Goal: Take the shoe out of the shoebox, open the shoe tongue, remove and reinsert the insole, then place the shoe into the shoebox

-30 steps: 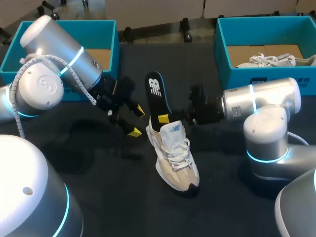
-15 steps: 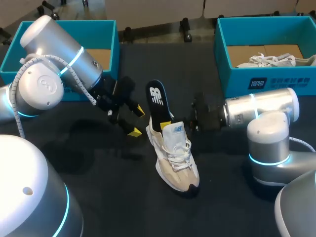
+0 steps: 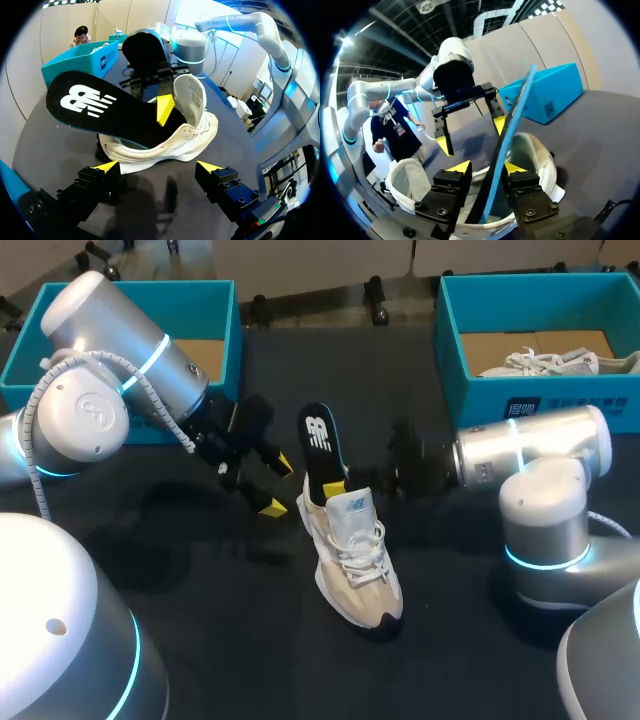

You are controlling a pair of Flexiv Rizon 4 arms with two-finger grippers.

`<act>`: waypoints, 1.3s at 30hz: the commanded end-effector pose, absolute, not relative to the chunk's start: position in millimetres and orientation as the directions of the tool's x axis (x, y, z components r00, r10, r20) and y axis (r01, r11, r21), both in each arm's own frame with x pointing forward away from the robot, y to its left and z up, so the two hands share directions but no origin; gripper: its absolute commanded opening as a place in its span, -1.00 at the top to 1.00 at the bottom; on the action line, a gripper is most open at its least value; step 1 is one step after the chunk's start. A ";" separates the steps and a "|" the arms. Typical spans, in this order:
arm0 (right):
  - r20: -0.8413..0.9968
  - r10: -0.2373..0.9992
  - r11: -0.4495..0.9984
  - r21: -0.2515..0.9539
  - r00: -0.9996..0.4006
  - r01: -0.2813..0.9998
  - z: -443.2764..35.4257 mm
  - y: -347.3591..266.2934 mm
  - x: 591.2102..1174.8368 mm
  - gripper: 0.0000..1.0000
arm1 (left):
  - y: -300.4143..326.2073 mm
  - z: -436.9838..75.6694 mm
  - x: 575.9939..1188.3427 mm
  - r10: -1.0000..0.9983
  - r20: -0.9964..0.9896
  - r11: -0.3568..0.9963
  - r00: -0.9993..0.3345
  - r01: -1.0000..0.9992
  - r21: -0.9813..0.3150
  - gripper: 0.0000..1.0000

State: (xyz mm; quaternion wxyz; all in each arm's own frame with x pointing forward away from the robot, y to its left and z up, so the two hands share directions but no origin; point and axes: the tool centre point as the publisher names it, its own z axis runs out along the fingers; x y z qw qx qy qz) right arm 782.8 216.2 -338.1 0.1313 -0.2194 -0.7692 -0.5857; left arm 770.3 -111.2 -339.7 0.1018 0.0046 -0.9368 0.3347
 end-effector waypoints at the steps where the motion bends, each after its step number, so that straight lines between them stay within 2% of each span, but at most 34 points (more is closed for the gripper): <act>1: 0.456 0.177 0.239 0.840 -0.872 0.487 -332.2 217.8 791.3 0.19 | -112.0 -340.3 770.7 0.059 0.194 0.778 -0.979 -0.077 -0.624 -1.00; 7: 0.466 0.139 0.246 0.838 -0.874 0.487 -332.7 219.3 798.7 0.33 | -112.0 -340.3 770.7 0.059 0.194 0.778 -0.979 -0.077 -0.624 -1.00; 8: 0.473 0.133 0.249 0.835 -0.871 0.492 -334.0 219.9 799.1 0.44 | -112.0 -340.3 770.7 0.059 0.194 0.778 -0.979 -0.077 -0.624 -1.00; 11: 0.479 0.134 0.247 0.832 -0.868 0.497 -336.8 219.8 797.0 1.00 | -112.0 -340.3 770.7 0.059 0.194 0.778 -0.979 -0.077 -0.624 -1.00; 32: 0.602 0.112 0.255 0.752 -0.791 0.608 -353.2 218.3 756.6 1.00 | -112.0 -340.3 770.7 0.059 0.194 0.778 -0.979 -0.077 -0.624 -1.00; 33: 0.597 0.118 0.254 0.755 -0.794 0.605 -351.6 216.9 757.2 0.83 | -112.0 -340.3 770.7 0.059 0.194 0.778 -0.979 -0.077 -0.624 -1.00; 34: 0.587 0.125 0.254 0.760 -0.800 0.598 -349.2 215.6 758.8 0.45 | -112.0 -340.3 770.7 0.059 0.194 0.778 -0.979 -0.077 -0.624 -1.00; 35: 0.578 0.130 0.255 0.765 -0.805 0.591 -346.7 214.6 760.8 0.35 | -112.0 -340.3 770.7 0.059 0.194 0.778 -0.979 -0.077 -0.624 -1.00; 39: 0.553 0.137 0.269 0.778 -0.822 0.568 -338.5 212.2 771.9 0.35 | -112.0 -340.3 770.7 0.059 0.194 0.778 -0.979 -0.077 -0.624 -1.00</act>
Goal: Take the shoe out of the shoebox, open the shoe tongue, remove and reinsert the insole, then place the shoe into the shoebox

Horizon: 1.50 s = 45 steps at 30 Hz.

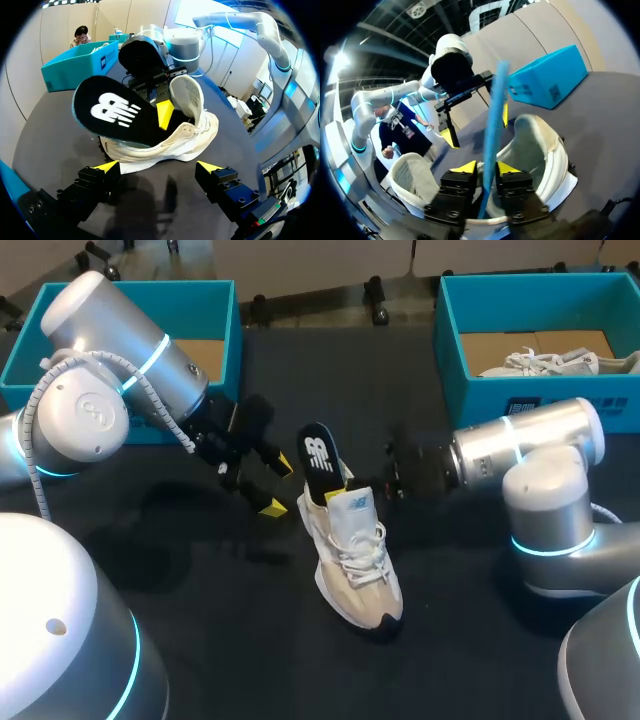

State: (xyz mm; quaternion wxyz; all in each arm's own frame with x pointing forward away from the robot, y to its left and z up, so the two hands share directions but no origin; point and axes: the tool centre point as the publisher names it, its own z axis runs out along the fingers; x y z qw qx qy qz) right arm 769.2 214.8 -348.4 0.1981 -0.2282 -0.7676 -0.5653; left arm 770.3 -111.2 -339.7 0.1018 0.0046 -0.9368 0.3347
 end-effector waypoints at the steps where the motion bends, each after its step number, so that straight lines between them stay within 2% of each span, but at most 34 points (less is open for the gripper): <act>1: 0.547 0.137 0.273 0.781 -0.826 0.562 -336.9 212.0 774.7 0.35 | -112.0 -340.3 770.7 0.059 0.194 0.778 -0.979 -0.077 -0.624 -1.00; 9: 0.532 0.106 0.299 0.789 -0.840 0.537 -333.1 213.0 792.2 0.48 | -112.0 -340.3 770.7 0.059 0.194 0.778 -0.979 -0.077 -0.624 -1.00; 10: 0.534 0.099 0.301 0.788 -0.839 0.537 -333.5 213.3 793.1 0.55 | -112.0 -340.3 770.7 0.059 0.194 0.778 -0.979 -0.077 -0.624 -1.00; 12: 0.542 0.091 0.304 0.784 -0.836 0.541 -335.2 213.6 793.7 1.00 | -112.0 -340.3 770.7 0.059 0.194 0.778 -0.979 -0.077 -0.624 -1.00; 27: 0.604 0.054 0.307 0.747 -0.795 0.589 -348.0 212.5 778.4 1.00 | -112.0 -340.3 770.7 0.059 0.194 0.778 -0.979 -0.077 -0.624 -1.00; 30: 0.604 0.054 0.307 0.747 -0.795 0.589 -348.0 212.5 778.4 1.00 | -112.0 -340.3 770.7 0.059 0.194 0.778 -0.979 -0.077 -0.624 -1.00; 31: 0.645 0.068 0.311 0.711 -0.761 0.631 -353.3 214.2 759.3 1.00 | -112.0 -340.3 770.7 0.059 0.194 0.778 -0.979 -0.077 -0.624 -1.00; 36: 0.622 0.089 0.303 0.727 -0.778 0.616 -348.4 211.5 764.0 1.00 | -112.0 -340.3 770.7 0.059 0.194 0.778 -0.979 -0.077 -0.624 -1.00; 38: 0.613 0.093 0.306 0.733 -0.785 0.608 -346.7 211.2 767.5 0.93 | -112.0 -340.3 770.7 0.059 0.194 0.778 -0.979 -0.077 -0.624 -1.00; 40: 0.604 0.094 0.307 0.738 -0.791 0.600 -344.7 211.2 771.1 0.47 | -112.0 -340.3 770.7 0.059 0.194 0.778 -0.979 -0.077 -0.624 -1.00; 41: 0.599 0.094 0.309 0.742 -0.795 0.595 -343.5 211.5 773.0 0.35 | -112.0 -340.3 770.7 0.059 0.194 0.778 -0.979 -0.077 -0.624 -1.00; 45: 0.578 0.097 0.319 0.753 -0.810 0.576 -338.2 212.0 781.0 0.28 | -112.0 -340.3 770.7 0.059 0.194 0.778 -0.979 -0.077 -0.624 -1.00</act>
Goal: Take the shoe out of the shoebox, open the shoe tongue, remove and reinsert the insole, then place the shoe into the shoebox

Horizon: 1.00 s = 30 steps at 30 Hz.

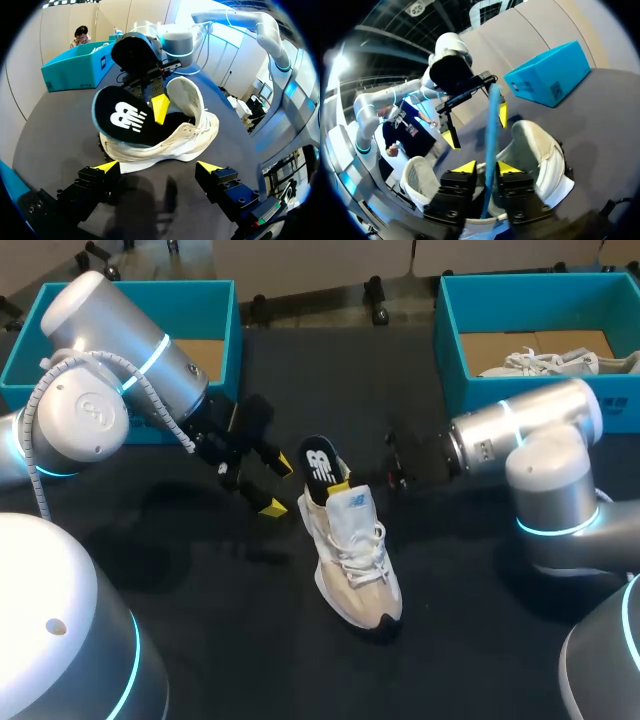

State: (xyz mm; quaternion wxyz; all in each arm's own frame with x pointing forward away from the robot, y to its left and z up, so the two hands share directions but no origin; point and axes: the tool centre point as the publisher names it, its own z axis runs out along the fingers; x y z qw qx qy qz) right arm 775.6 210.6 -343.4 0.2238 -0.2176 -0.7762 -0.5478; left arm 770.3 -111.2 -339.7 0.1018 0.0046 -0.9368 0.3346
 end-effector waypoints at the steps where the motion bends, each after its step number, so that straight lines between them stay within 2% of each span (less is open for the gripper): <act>1: 0.575 0.096 0.321 0.755 -0.813 0.572 -336.9 212.1 783.0 0.27 | -112.0 -340.3 770.7 0.059 0.194 0.778 -0.979 -0.077 -0.624 -1.00; 9: 0.557 0.070 0.352 0.763 -0.827 0.543 -332.8 215.5 801.7 0.35 | -112.0 -340.3 770.7 0.059 0.194 0.778 -0.979 -0.077 -0.624 -1.00; 14: 0.574 0.045 0.364 0.752 -0.817 0.549 -337.6 220.9 803.8 0.55 | -112.0 -340.3 770.7 0.059 0.194 0.778 -0.979 -0.077 -0.624 -1.00; 16: 0.581 0.044 0.364 0.748 -0.813 0.554 -339.9 221.4 802.0 0.74 | -112.0 -340.3 770.7 0.059 0.194 0.778 -0.979 -0.077 -0.624 -1.00; 17: 0.590 0.044 0.364 0.743 -0.807 0.563 -341.2 221.1 800.2 1.00 | -112.0 -340.3 770.7 0.059 0.194 0.778 -0.979 -0.077 -0.624 -1.00; 30: 0.662 0.052 0.390 0.675 -0.748 0.626 -346.2 216.0 772.4 1.00 | -112.0 -340.3 770.7 0.059 0.194 0.778 -0.979 -0.077 -0.624 -1.00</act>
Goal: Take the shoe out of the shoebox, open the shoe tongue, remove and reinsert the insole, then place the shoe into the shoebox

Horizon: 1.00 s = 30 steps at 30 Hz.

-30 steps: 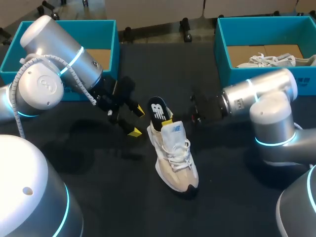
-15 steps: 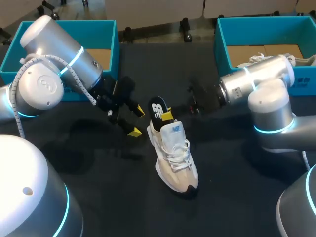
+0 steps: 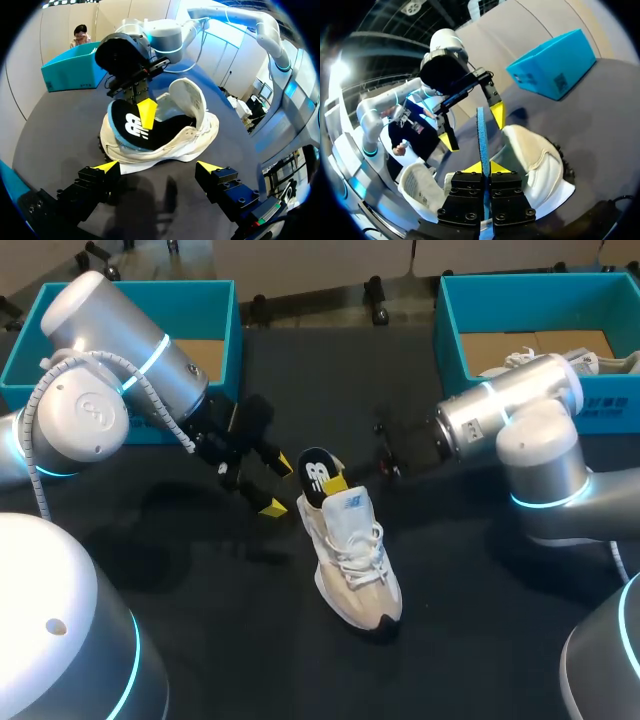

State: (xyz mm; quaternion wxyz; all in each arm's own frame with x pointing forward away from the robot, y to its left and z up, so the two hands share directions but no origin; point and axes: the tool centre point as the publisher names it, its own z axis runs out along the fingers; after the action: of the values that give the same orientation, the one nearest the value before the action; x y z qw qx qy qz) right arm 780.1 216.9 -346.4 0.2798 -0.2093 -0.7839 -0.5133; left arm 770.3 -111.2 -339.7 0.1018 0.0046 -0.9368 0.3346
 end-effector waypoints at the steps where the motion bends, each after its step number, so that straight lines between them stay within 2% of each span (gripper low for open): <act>1: 0.665 0.054 0.390 0.672 -0.745 0.629 -346.9 215.6 770.4 1.00 | -112.0 -340.3 770.7 0.059 0.194 0.778 -0.979 -0.077 -0.624 -1.00; 13: 0.678 0.109 0.377 0.649 -0.727 0.661 -347.9 208.6 762.8 1.00 | -112.0 -340.3 770.7 0.059 0.194 0.778 -0.979 -0.077 -0.624 -1.00; 14: 0.674 0.111 0.377 0.652 -0.731 0.658 -346.4 208.4 764.8 0.69 | -112.0 -340.3 770.7 0.059 0.194 0.778 -0.979 -0.077 -0.624 -1.00; 15: 0.668 0.112 0.379 0.656 -0.736 0.653 -344.7 208.2 767.4 0.48 | -112.0 -340.3 770.7 0.059 0.194 0.778 -0.979 -0.077 -0.624 -1.00; 25: 0.632 0.093 0.395 0.685 -0.769 0.612 -339.6 212.4 792.6 0.52 | -112.0 -340.3 770.7 0.059 0.194 0.778 -0.979 -0.077 -0.624 -1.00; 27: 0.632 0.090 0.397 0.686 -0.770 0.609 -340.6 213.4 794.8 0.55 | -112.0 -340.3 770.7 0.059 0.194 0.778 -0.979 -0.077 -0.624 -1.00; 30: 0.637 0.083 0.400 0.683 -0.766 0.612 -343.1 214.6 795.2 0.71 | -112.0 -340.3 770.7 0.059 0.194 0.778 -0.979 -0.077 -0.624 -1.00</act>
State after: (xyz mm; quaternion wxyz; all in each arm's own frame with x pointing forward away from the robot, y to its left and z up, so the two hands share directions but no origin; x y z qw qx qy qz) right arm 790.6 209.6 -338.8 0.2577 -0.2206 -0.7936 -0.5050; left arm 770.3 -111.2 -339.7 0.1018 0.0046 -0.9368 0.3346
